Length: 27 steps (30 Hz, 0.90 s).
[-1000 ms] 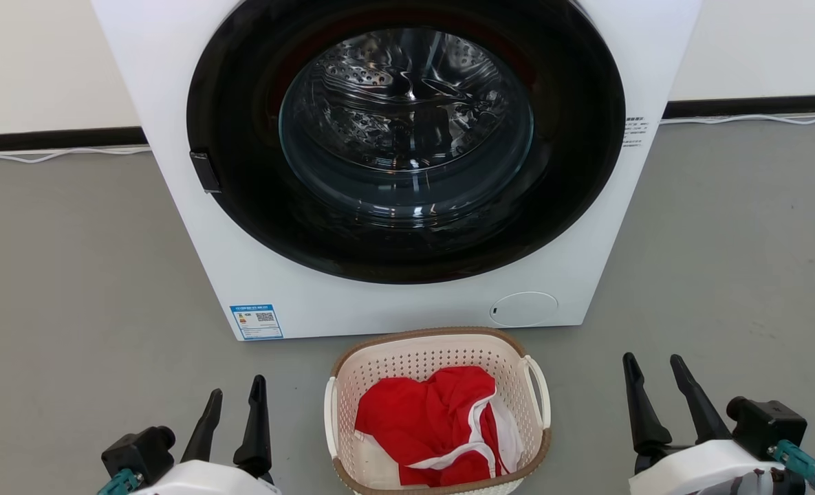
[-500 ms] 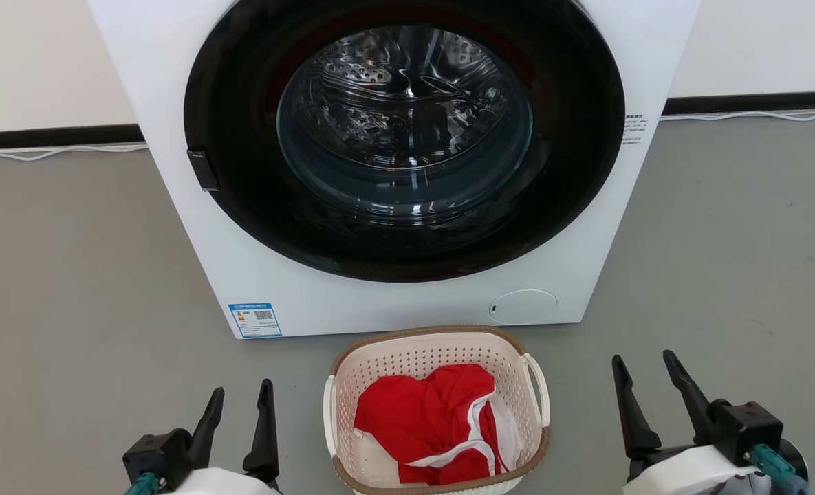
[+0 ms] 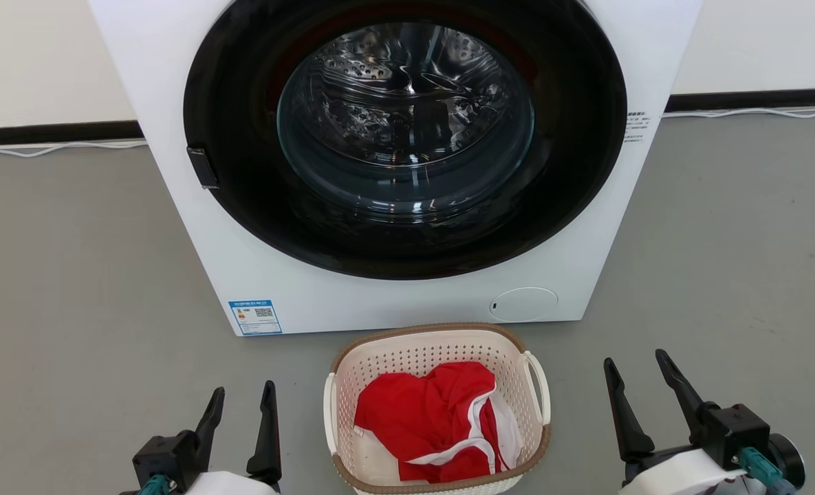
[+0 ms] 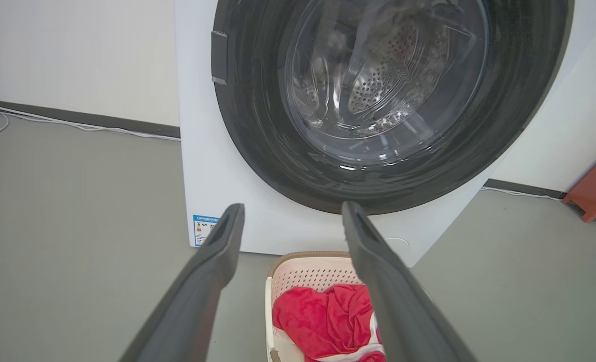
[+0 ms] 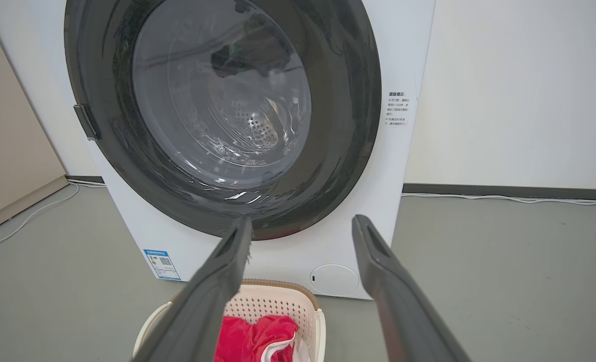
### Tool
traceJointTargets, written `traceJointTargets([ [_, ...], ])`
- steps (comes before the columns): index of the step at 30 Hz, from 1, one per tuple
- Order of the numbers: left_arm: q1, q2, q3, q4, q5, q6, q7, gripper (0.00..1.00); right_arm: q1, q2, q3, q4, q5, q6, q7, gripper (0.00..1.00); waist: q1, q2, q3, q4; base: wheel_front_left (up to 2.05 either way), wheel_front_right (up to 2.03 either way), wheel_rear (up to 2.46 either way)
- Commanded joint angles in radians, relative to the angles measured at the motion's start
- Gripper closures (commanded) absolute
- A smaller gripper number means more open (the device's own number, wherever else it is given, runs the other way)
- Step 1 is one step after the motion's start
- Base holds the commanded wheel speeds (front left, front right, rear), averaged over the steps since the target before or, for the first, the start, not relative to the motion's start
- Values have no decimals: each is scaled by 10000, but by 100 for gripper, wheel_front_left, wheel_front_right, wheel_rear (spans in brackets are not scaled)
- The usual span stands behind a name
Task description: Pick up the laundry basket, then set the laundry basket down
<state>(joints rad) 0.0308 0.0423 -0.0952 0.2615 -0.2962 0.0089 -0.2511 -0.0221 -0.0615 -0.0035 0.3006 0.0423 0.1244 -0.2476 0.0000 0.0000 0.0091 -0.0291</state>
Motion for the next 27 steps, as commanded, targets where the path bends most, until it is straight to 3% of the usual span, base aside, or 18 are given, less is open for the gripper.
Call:
traceJointTargets([
  [1, -216, 79, 298, -260, 91, 99, -107, 0, -366, -42, 209, -197, -94, 63, -141, 0, 0, 0, 10, 2, 0, 0, 0],
  [14, -335, 79, 250, -212, 123, 260, -107, 0, -451, 7, 37, -162, -154, 63, -141, 0, 0, 0, 274, 7, 0, 0, 0],
  [27, -1341, 79, -167, -79, 34, 478, -107, 0, -1337, 71, -410, 97, 74, 63, -141, 0, 0, 0, 1917, 179, 0, 0, 0],
])
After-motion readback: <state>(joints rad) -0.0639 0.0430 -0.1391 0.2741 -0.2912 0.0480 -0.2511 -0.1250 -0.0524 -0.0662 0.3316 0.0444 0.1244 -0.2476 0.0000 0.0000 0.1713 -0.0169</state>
